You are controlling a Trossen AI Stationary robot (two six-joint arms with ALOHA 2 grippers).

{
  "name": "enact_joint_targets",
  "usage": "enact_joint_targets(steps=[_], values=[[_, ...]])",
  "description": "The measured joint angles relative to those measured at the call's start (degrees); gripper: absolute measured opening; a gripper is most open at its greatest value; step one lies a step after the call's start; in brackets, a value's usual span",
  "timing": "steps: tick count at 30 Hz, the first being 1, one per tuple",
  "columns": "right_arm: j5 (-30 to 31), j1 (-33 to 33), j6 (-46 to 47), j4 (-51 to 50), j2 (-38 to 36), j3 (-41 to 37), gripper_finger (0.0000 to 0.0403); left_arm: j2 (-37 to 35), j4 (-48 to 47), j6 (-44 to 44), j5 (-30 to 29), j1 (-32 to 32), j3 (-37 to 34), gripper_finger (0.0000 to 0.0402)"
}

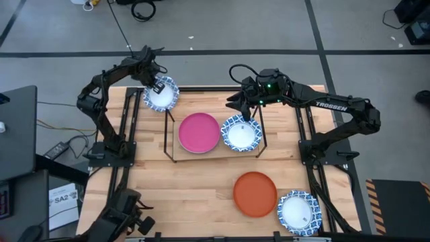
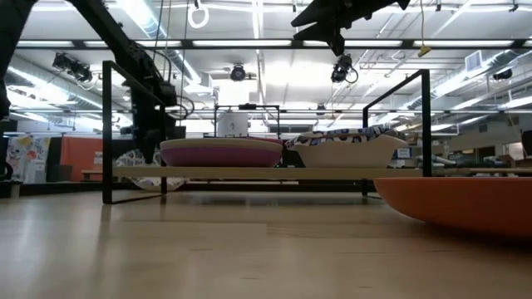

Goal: Place and stack plates onto a shelf
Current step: Stack the white and blue patterned bowl on top of the white and blue patterned bowl on the shelf

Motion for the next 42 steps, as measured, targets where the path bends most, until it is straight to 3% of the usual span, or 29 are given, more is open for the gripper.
enact_joint_targets(steps=[15,29,37,42], values=[[0.7,0.0,0.0,0.3,0.0,0.0,0.0149,-13.5,2.3,-2.3,0.6,0.0,0.0,0.0007],[23.1,-0.1,0.0,0.3,0.0,0.0,0.0150,-21.8,10.7,-13.6,2.6,-0.7,0.0,0.0007],[25.2,-0.2,0.0,3.1,0.6,0.0,0.0150,-22.6,14.0,-19.0,8.2,-5.1,0.0,0.0007],[25.2,-0.6,0.0,6.9,1.0,0.0,0.0149,-22.6,15.1,-19.7,8.7,-9.9,0.0,0.0007]])
